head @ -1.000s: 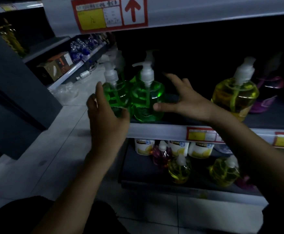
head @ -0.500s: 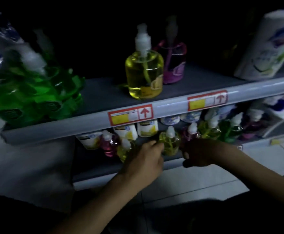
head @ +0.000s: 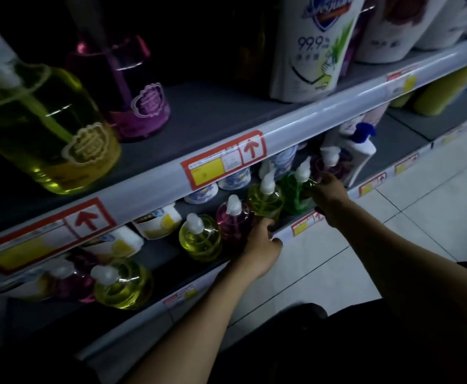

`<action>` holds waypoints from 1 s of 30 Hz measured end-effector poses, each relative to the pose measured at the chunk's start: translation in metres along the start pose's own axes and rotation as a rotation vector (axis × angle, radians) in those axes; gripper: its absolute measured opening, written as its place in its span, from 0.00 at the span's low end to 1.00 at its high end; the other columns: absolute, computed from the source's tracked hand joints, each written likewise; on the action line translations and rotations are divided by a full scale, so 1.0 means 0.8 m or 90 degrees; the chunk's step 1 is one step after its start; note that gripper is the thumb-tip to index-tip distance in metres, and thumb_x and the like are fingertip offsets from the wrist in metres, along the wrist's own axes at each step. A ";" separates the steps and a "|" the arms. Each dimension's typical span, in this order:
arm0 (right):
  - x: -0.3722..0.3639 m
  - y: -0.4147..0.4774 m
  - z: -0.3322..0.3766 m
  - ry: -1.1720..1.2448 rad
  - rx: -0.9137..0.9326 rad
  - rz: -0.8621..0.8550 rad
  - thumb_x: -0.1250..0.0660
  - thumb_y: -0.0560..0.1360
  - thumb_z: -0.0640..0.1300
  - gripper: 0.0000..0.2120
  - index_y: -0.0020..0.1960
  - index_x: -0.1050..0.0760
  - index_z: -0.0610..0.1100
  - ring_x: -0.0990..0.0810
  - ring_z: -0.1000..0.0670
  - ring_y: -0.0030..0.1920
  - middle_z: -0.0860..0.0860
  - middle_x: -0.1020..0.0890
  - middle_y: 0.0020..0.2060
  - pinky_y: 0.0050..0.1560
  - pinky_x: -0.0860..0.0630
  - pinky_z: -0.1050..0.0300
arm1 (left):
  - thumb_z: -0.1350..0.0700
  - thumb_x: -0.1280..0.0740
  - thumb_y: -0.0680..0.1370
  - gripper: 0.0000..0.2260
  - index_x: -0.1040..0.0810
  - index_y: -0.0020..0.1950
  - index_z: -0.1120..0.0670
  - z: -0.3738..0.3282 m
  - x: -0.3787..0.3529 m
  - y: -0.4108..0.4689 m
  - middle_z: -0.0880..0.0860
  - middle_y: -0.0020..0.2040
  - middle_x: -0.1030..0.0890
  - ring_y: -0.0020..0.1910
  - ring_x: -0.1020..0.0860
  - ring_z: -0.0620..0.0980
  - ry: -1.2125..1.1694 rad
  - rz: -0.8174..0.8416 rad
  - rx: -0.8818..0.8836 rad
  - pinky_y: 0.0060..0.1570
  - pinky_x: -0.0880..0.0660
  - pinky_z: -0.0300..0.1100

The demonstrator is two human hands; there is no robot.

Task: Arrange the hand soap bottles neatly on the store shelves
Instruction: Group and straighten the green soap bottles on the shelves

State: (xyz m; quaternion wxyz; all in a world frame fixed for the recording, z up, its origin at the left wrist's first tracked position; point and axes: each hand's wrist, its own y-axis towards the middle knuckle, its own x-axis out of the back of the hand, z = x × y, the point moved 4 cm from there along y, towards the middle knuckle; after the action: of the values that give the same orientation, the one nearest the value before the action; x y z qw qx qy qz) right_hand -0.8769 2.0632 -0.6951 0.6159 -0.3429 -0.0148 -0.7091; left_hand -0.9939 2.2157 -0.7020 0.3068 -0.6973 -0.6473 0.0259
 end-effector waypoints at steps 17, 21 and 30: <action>0.036 -0.056 0.041 -0.247 0.285 -0.107 0.30 0.75 0.43 0.16 0.63 0.24 0.43 0.21 0.44 0.55 0.46 0.20 0.57 0.40 0.25 0.61 | 0.60 0.35 0.77 0.32 0.46 0.75 0.42 -0.004 0.011 0.004 0.51 0.73 0.35 0.66 0.29 0.56 0.036 0.127 -0.056 0.62 0.28 0.48; 0.067 -0.135 0.077 -0.401 0.433 0.012 0.24 0.69 0.43 0.17 0.57 0.21 0.42 0.19 0.45 0.52 0.46 0.20 0.54 0.48 0.19 0.50 | 0.61 0.29 0.74 0.40 0.49 0.76 0.41 -0.023 0.023 -0.025 0.48 0.71 0.34 0.66 0.29 0.49 -0.013 0.183 -0.085 0.57 0.27 0.43; 0.071 -0.291 0.183 -0.222 0.545 0.286 0.27 0.60 0.66 0.30 0.40 0.19 0.38 0.20 0.40 0.39 0.38 0.18 0.36 0.42 0.22 0.44 | 0.67 0.25 0.67 0.29 0.24 0.64 0.47 -0.074 0.111 -0.169 0.47 0.60 0.19 0.62 0.23 0.47 -0.263 0.497 -0.126 0.60 0.25 0.45</action>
State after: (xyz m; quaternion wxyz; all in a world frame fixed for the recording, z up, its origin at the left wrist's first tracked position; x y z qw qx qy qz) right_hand -1.0146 2.1352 -0.4609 0.8265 -0.1679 -0.3328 -0.4218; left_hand -1.0737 2.2703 -0.5600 0.0703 -0.8954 -0.3827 0.2162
